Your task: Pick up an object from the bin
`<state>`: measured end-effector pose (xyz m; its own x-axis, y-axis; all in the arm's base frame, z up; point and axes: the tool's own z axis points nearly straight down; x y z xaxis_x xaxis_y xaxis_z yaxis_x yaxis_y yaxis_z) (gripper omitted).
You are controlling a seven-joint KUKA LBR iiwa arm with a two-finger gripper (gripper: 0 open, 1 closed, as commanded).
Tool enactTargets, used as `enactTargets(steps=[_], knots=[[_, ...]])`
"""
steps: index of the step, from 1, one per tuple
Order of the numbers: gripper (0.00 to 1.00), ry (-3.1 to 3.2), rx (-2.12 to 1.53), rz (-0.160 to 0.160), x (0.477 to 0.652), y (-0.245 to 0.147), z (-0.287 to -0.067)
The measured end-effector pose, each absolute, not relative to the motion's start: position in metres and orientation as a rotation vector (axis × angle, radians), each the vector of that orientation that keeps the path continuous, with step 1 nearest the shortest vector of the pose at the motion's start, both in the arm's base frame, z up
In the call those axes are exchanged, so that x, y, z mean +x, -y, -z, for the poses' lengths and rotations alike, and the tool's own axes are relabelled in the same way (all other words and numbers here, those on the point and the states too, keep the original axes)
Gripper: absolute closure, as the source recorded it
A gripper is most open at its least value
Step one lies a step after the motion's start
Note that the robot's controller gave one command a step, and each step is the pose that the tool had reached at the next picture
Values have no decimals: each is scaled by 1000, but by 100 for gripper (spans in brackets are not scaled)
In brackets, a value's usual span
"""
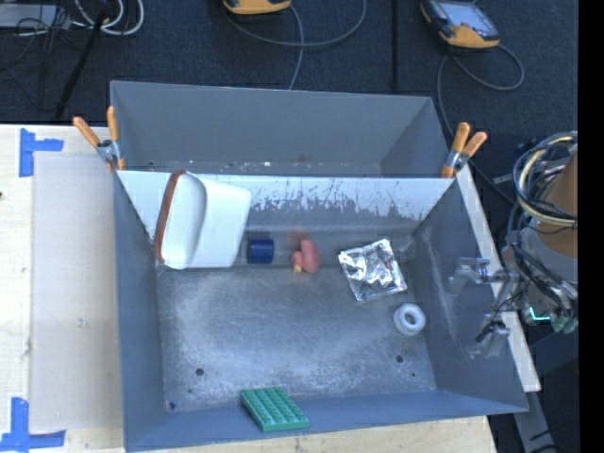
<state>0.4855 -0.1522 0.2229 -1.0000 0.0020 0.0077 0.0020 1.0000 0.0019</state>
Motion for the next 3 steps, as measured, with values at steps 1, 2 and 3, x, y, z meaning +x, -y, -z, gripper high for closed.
enactTargets(steps=[1, 2, 3], knots=[[0, 3144, 108, 2, 477, 102, -67], [0, 3142, 190, -3, 539, 135, -70], [0, 3133, 295, -2, 598, 143, -70]])
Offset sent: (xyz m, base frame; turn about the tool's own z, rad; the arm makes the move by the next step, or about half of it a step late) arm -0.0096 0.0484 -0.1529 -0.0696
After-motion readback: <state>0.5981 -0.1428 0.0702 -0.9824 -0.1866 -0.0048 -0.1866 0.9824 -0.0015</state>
